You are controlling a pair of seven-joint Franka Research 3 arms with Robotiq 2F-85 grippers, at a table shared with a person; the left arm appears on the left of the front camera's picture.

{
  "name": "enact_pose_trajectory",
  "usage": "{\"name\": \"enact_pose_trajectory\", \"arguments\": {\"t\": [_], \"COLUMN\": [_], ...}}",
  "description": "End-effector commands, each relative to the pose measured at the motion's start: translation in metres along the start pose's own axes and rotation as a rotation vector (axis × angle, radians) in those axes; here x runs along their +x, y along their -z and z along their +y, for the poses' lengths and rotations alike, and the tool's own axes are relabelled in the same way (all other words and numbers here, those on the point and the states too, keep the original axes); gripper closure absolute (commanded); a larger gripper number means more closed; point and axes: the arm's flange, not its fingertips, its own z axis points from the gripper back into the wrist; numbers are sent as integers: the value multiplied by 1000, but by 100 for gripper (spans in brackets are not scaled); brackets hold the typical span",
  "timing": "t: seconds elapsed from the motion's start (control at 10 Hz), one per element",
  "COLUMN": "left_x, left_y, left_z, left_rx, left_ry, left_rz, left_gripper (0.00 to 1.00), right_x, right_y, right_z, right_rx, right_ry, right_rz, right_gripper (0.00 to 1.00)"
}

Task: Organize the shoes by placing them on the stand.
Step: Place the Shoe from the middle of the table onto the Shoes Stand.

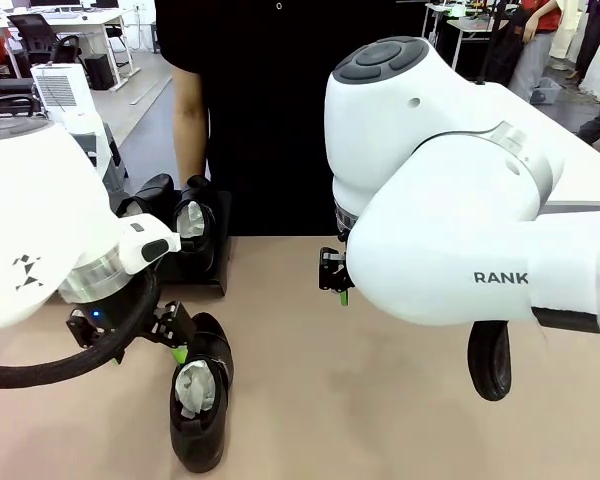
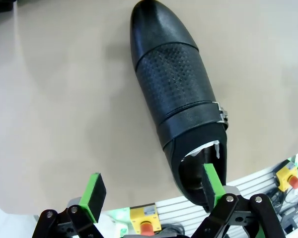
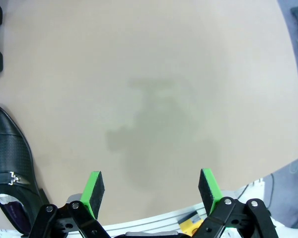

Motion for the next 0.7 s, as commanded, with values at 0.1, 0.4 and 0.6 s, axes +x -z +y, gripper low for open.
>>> {"name": "enact_pose_trajectory", "arguments": {"t": [0.1, 0.4, 0.6], "left_x": [-45, -53, -56], "left_y": [40, 53, 67], "left_z": [21, 22, 28], "left_rx": [-51, -100, -67], "left_ry": [-28, -52, -63], "left_rz": [47, 133, 151], "left_gripper": [0, 0, 0], "right_x": [5, 5, 5], "right_y": [-3, -3, -3], "right_z": [0, 0, 0], "right_rx": [-5, -5, -5], "right_ry": [-18, -18, -18], "right_rz": [-2, -2, -2], "right_gripper": [0, 0, 0]}}
